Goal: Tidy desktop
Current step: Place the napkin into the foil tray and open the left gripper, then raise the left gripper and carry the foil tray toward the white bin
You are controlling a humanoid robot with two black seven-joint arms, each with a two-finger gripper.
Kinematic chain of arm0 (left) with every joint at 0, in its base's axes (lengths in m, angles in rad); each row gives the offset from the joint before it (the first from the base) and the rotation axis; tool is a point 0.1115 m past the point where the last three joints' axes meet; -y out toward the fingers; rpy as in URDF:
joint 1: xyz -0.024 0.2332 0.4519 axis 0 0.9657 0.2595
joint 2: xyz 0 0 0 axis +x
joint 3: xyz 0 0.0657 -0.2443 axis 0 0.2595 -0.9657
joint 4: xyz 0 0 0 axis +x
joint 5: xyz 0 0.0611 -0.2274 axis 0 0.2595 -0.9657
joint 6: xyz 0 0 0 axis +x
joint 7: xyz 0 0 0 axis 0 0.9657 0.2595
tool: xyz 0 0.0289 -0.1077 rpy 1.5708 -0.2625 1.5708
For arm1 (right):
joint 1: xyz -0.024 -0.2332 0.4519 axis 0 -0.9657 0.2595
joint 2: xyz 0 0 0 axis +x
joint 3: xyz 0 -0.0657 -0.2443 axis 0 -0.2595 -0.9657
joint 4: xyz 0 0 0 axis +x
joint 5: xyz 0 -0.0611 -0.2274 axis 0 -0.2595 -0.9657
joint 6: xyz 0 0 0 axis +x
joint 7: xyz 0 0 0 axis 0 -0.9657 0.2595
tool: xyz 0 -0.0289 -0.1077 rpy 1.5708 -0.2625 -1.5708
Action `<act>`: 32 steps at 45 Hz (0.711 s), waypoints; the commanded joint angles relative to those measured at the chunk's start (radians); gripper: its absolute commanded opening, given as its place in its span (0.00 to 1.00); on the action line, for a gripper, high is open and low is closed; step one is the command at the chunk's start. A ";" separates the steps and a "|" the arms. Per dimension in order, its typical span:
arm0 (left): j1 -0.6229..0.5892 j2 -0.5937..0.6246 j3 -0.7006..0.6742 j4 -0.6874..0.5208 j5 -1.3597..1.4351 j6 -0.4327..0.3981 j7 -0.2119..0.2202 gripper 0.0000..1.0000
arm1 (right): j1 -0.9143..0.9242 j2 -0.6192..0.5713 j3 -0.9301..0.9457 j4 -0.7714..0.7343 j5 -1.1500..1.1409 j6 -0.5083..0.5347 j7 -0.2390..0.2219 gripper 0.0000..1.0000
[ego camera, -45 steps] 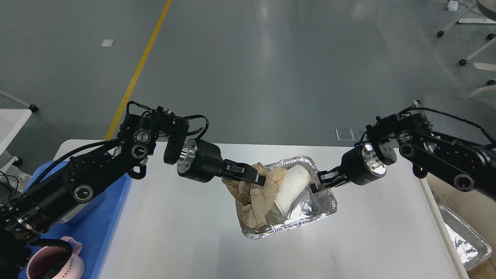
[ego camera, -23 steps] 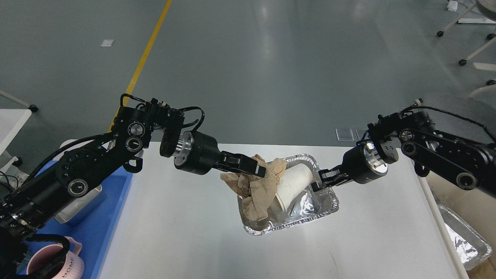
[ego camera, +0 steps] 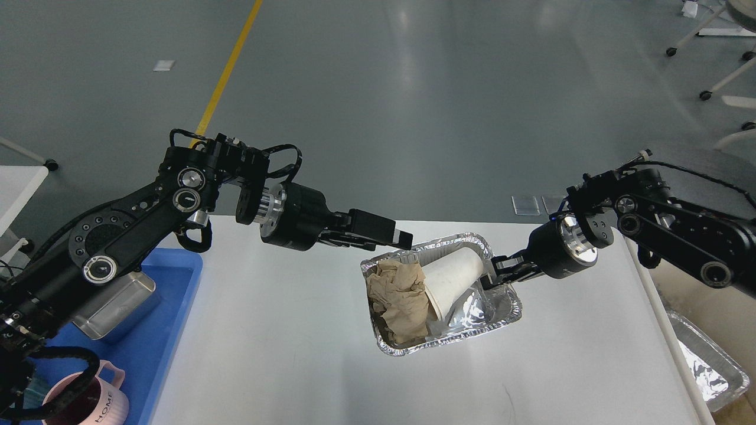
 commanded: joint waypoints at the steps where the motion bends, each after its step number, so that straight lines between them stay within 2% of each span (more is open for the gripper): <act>1: -0.004 0.006 -0.039 0.002 -0.027 0.000 -0.002 0.88 | -0.003 -0.011 0.001 -0.004 0.001 0.000 0.000 0.00; 13: -0.007 0.052 -0.199 0.035 -0.109 0.000 -0.005 0.88 | -0.034 -0.020 0.057 -0.048 0.004 0.000 0.000 0.00; 16: -0.007 0.055 -0.227 0.055 -0.112 0.036 -0.006 0.88 | -0.040 -0.022 0.070 -0.059 0.004 0.000 -0.002 0.00; 17: -0.006 0.055 -0.268 0.081 -0.118 0.109 -0.006 0.88 | -0.048 -0.025 0.087 -0.073 0.006 0.000 -0.002 0.00; 23: 0.000 0.056 -0.297 0.127 -0.118 0.300 -0.002 0.88 | -0.071 -0.025 0.138 -0.109 0.006 -0.005 -0.003 0.00; 24: 0.000 0.056 -0.297 0.127 -0.118 0.300 -0.002 0.88 | -0.071 -0.025 0.138 -0.109 0.006 -0.005 -0.003 0.00; 25: 0.010 0.058 -0.300 0.134 -0.119 0.376 -0.003 0.88 | -0.085 -0.025 0.174 -0.129 0.006 -0.009 -0.003 0.00; 32: 0.034 0.041 -0.313 0.181 -0.127 0.588 -0.018 0.88 | -0.114 -0.026 0.276 -0.218 0.006 -0.017 -0.006 0.00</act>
